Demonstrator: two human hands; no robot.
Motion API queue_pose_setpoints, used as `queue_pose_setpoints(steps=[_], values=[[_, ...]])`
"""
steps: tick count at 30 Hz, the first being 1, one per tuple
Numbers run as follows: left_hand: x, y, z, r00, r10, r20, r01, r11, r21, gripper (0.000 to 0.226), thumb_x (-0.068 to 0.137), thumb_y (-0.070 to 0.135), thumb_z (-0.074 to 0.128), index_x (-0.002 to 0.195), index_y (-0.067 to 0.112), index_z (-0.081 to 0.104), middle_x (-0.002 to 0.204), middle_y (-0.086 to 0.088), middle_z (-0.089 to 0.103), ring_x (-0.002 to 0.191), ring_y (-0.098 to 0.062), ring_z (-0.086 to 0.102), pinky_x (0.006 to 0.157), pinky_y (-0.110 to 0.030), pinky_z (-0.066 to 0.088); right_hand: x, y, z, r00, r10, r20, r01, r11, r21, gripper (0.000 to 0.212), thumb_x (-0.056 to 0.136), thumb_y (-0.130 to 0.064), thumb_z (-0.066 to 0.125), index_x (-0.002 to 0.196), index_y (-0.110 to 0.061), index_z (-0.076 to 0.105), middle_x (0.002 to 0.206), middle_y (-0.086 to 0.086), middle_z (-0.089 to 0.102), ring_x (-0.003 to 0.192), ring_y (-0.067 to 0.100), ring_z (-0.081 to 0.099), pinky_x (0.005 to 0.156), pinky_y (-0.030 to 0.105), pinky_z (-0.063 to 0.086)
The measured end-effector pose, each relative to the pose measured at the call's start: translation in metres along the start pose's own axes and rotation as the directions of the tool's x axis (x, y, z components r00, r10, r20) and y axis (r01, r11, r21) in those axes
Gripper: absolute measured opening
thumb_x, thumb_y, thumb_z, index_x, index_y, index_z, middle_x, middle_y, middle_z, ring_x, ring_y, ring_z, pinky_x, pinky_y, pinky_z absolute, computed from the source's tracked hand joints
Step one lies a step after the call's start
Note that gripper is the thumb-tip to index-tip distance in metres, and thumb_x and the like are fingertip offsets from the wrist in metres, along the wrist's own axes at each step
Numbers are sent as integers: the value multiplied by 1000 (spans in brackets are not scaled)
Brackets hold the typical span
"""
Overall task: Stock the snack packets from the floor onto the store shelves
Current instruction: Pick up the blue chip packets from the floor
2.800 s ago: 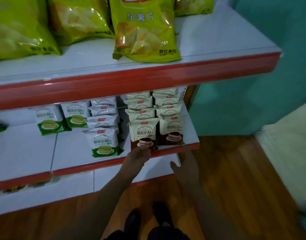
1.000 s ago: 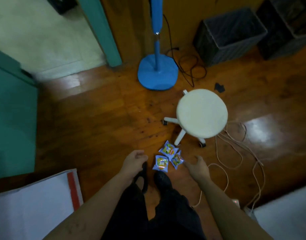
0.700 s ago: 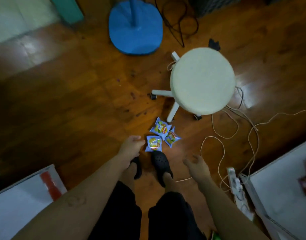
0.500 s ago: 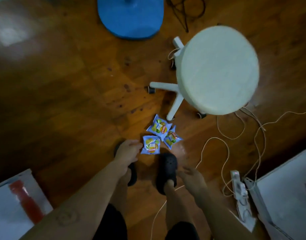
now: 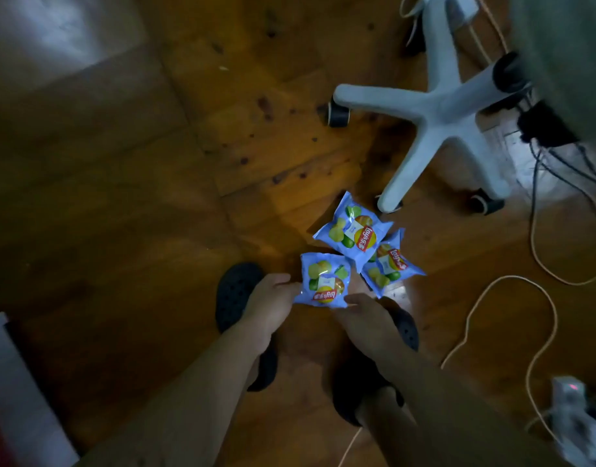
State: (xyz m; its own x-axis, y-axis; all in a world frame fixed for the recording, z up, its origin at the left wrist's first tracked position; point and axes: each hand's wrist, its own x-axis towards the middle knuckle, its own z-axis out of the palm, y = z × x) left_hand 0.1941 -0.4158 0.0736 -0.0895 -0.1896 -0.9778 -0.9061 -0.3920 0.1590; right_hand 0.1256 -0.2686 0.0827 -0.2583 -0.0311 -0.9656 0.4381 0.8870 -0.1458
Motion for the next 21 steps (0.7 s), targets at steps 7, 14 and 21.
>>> queue_pose_setpoints(steps=[7, 14, 21], values=[[92, -9, 43, 998, -47, 36, 48, 998, -48, 84, 93, 24, 69, 159, 17, 18, 159, -8, 33, 141, -28, 40, 109, -34, 38, 85, 19, 16, 998, 7, -55, 5, 978, 210, 20, 92, -14, 60, 93, -25, 43, 79, -8, 46, 76, 15, 46, 83, 37, 48], [114, -25, 48, 995, -93, 28, 92, 996, 14, 31, 89, 21, 73, 117, 13, 66, 120, -12, 68, 98, -23, 64, 86, -31, 50, 122, 30, 32, 998, 55, -39, -40, 947, 317, 17, 79, -26, 68, 61, -24, 69, 81, 11, 70, 85, 33, 67, 86, 51, 55], [56, -4, 27, 998, -49, 41, 43, 991, 124, 40, 87, 40, 74, 118, 16, 69, 114, -8, 71, 93, -22, 64, 80, -32, 49, 51, 9, 20, 999, -44, 15, 40, 972, 230, 9, 90, -26, 63, 91, -33, 68, 95, -1, 72, 87, 17, 68, 82, 35, 57]])
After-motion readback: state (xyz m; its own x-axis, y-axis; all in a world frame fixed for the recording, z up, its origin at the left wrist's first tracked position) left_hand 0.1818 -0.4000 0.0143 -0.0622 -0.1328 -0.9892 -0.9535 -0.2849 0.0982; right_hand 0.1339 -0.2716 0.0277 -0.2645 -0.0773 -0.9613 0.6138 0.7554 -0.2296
